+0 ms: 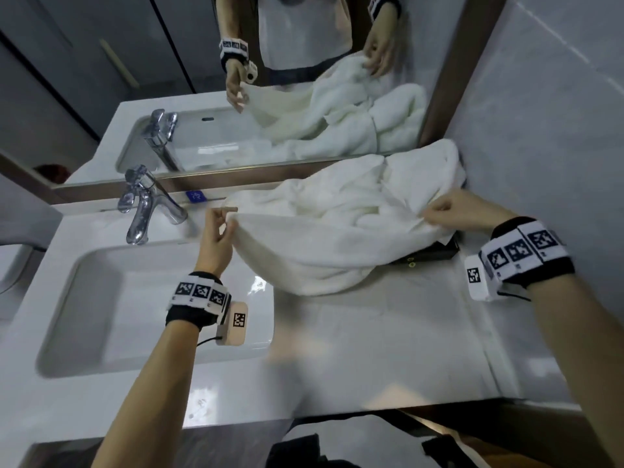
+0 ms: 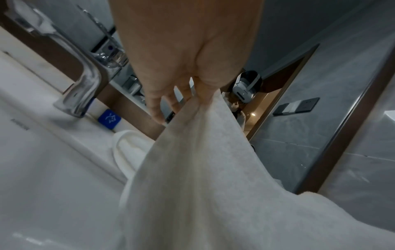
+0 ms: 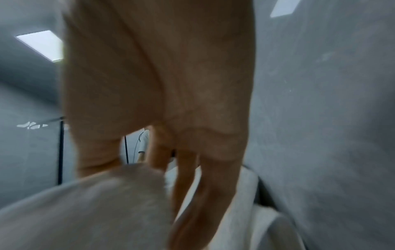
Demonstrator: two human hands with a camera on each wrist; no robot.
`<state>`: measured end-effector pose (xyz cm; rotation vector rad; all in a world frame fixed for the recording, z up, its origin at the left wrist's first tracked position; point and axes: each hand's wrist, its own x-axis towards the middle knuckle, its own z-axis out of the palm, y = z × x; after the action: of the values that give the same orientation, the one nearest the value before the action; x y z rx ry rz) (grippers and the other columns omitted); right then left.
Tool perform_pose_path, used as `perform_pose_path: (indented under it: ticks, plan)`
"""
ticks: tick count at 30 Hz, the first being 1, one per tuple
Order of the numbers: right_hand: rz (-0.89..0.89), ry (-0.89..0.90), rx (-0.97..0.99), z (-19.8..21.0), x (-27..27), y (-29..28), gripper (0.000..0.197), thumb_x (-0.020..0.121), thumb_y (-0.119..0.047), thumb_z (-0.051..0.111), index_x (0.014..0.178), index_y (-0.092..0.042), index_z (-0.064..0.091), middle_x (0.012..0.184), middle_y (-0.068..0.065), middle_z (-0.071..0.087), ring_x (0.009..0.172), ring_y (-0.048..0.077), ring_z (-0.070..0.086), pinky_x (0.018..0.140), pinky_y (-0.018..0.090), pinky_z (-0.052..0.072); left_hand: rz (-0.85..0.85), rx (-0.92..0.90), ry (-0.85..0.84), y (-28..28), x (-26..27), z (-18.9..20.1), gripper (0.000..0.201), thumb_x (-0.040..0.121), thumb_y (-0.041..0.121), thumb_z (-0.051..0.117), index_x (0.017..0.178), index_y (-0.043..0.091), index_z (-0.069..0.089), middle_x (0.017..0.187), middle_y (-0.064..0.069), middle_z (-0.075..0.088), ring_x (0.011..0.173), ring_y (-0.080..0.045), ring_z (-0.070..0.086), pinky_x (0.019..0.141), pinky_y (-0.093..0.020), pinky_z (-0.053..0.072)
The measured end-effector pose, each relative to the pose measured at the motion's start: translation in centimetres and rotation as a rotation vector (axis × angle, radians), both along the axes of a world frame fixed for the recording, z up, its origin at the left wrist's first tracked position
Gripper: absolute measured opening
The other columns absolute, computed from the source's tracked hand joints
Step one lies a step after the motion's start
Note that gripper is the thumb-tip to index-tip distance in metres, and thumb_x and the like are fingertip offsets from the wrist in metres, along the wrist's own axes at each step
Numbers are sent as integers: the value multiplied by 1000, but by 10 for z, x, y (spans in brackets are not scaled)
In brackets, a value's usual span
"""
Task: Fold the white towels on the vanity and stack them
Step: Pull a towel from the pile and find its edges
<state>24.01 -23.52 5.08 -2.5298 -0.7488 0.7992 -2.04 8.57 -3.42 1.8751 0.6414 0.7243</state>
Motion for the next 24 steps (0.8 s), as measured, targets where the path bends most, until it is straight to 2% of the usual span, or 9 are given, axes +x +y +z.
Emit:
perform_pose_path:
  ticks: [2, 5, 8, 11, 12, 15, 18, 22, 24]
  plan:
    - [102, 163, -7, -11, -9, 1, 26, 87, -36, 61, 66, -21, 67, 71, -7, 62, 74, 13, 55, 68, 25, 41, 24, -16, -6, 0, -2, -6, 22, 98, 12, 43, 88, 32, 41, 86, 13, 48, 76, 13, 50, 69, -5, 42]
    - [63, 295, 90, -26, -20, 8, 51, 89, -51, 50, 88, -5, 73, 93, 2, 72, 94, 17, 64, 84, 32, 50, -8, -98, 14, 1, -3, -8, 22, 99, 18, 42, 85, 35, 40, 79, 6, 48, 69, 3, 48, 63, -14, 40]
    - [-67, 459, 204, -35, -30, 14, 61, 95, -53, 37, 79, -10, 76, 94, 3, 74, 101, 19, 64, 86, 35, 52, -47, -124, 40, 1, -5, -8, 21, 98, 20, 42, 85, 35, 40, 79, 2, 46, 71, -9, 41, 63, -25, 34]
    - [-108, 219, 264, -46, -28, 18, 25, 91, -37, 56, 88, -13, 63, 102, 8, 66, 101, 27, 62, 90, 44, 53, -41, -150, 63, -1, -12, -12, 22, 98, 20, 42, 85, 38, 44, 85, -4, 50, 77, -14, 44, 67, -28, 36]
    - [-101, 126, 240, -49, -28, 20, 22, 87, -34, 62, 96, -14, 58, 105, 6, 62, 101, 25, 60, 90, 42, 52, -32, -159, 70, -1, -14, -14, 22, 98, 19, 42, 85, 37, 45, 86, -4, 51, 79, -15, 45, 69, -29, 37]
    - [-25, 59, 135, -56, -32, 30, 46, 78, -35, 72, 113, -14, 52, 108, -2, 56, 99, 17, 54, 83, 30, 44, -7, -169, 93, -1, -23, -17, 19, 99, 16, 42, 87, 30, 45, 87, -3, 53, 82, -18, 47, 73, -33, 37]
    - [-26, -8, 135, -65, -40, 42, 39, 81, -30, 70, 109, -7, 55, 104, 5, 59, 92, 19, 53, 76, 27, 39, 31, -178, 104, -1, -28, -17, 18, 99, 15, 42, 88, 29, 45, 87, -4, 52, 83, -18, 46, 73, -33, 36]
    - [-144, 34, 226, -64, -35, 40, 24, 87, -28, 64, 96, -8, 55, 95, 13, 61, 91, 27, 58, 77, 37, 45, 84, -158, 75, 3, -32, -12, 7, 99, 12, 42, 97, 17, 47, 86, 6, 52, 82, -10, 46, 74, -25, 37]
    - [-292, 96, 366, -50, -26, 31, 26, 88, -26, 64, 102, -5, 56, 101, 17, 61, 96, 30, 58, 85, 43, 48, 159, -205, 34, 11, -37, -7, 9, 98, 14, 42, 95, 16, 49, 86, 7, 52, 83, -11, 46, 73, -25, 38]
